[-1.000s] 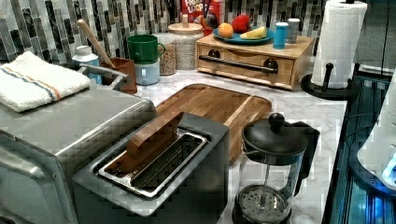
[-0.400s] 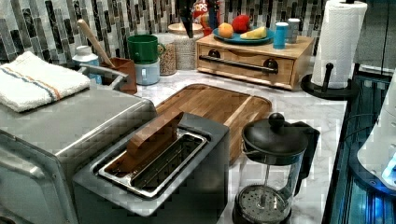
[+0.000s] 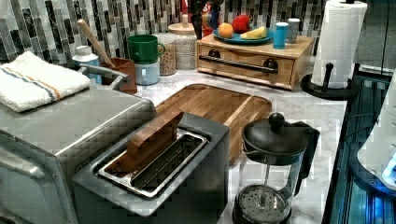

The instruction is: Open the drawer.

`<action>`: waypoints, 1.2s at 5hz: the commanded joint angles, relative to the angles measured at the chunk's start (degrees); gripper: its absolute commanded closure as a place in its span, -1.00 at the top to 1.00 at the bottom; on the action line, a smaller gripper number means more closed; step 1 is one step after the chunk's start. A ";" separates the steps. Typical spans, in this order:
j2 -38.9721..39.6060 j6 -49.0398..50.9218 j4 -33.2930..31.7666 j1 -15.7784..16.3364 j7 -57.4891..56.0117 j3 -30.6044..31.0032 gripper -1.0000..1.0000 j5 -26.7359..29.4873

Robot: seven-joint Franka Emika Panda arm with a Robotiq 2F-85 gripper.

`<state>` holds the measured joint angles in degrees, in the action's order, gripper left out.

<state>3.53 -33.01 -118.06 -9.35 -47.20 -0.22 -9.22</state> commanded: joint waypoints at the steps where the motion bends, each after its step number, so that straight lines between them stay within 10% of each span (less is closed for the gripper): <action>1: 2.06 -5.67 -1.90 -5.43 -11.76 -2.22 1.00 -0.12; 6: 7.49 -21.32 -8.23 -8.55 -11.86 -3.44 1.00 -4.60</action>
<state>10.38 -50.89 -124.10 -17.05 -56.23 -3.18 -13.25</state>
